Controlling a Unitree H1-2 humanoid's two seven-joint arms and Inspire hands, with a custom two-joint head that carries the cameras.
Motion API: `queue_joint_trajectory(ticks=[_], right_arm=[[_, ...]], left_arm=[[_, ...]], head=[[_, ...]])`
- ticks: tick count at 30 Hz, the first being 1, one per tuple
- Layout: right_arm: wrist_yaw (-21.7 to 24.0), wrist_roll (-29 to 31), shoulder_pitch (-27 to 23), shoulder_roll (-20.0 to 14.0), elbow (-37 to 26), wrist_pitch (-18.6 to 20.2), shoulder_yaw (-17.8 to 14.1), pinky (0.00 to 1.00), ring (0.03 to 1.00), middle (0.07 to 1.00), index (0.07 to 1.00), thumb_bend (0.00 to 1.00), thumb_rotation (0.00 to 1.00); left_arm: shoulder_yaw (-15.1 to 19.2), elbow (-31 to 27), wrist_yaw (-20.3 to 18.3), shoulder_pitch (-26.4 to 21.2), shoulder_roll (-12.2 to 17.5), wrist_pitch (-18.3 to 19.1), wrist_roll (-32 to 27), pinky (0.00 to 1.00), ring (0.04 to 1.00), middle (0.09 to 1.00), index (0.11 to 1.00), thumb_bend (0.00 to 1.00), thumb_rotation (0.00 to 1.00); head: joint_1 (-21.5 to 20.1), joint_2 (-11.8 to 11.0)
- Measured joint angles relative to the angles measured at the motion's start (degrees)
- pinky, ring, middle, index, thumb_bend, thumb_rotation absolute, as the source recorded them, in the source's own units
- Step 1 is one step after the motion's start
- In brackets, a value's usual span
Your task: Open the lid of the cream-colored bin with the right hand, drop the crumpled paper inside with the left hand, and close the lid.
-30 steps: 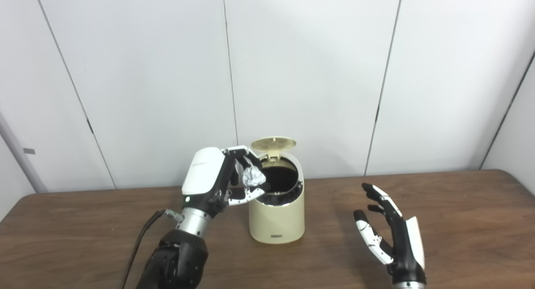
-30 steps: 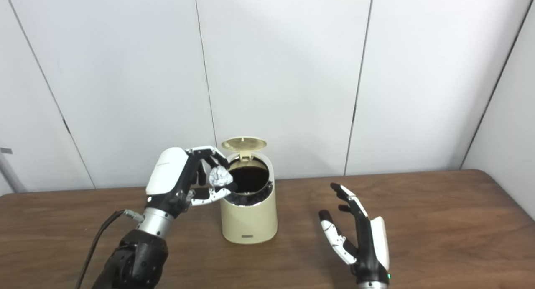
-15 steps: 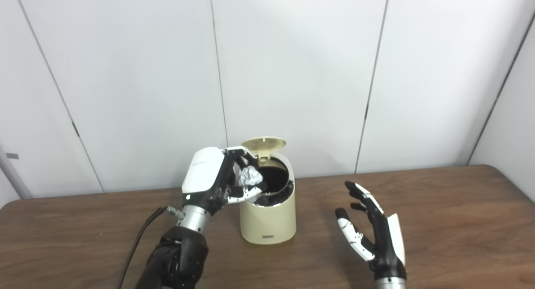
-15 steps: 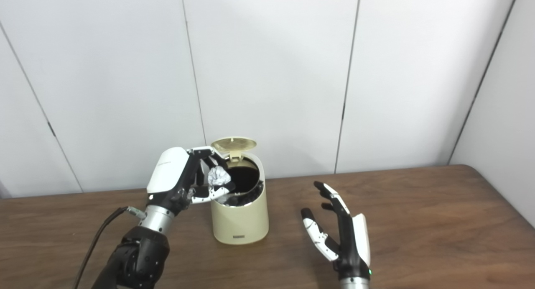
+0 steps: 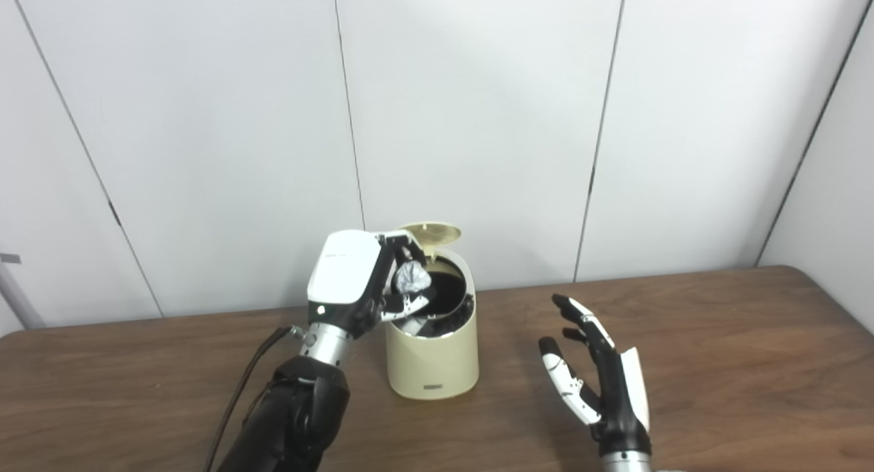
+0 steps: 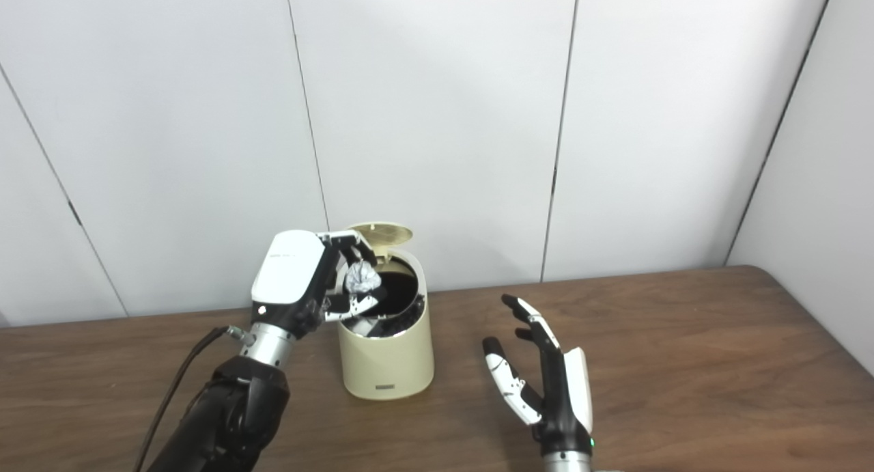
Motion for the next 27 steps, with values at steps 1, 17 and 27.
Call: queue_joint_trajectory(ticks=[1,17,27], right_arm=[[-0.01,-0.01,0.03,0.08,-0.03,0.00,0.02,0.74,0.835,0.836,0.810,0.21,0.67],[-0.39,-0.07,0.66,2.19,-0.44,1.08,1.39,0.76,0.839,0.840,0.815,0.21,0.67],[-0.46,-0.07,0.73,2.40,-0.44,1.62,1.85,0.76,0.838,0.838,0.814,0.21,0.68]], left_arm=[[-0.10,0.35,0.21,-0.01,-0.01,0.00,0.09,0.12,0.161,0.427,0.490,0.52,0.00],[-1.34,1.67,2.08,-0.73,-0.07,0.02,0.28,0.18,0.222,0.415,0.495,0.52,0.00],[-1.16,1.82,1.42,-0.77,-0.05,0.06,-1.64,0.30,0.342,0.407,0.484,0.52,0.07]], head=[[-0.17,0.09],[-0.53,0.53],[-0.44,0.70]])
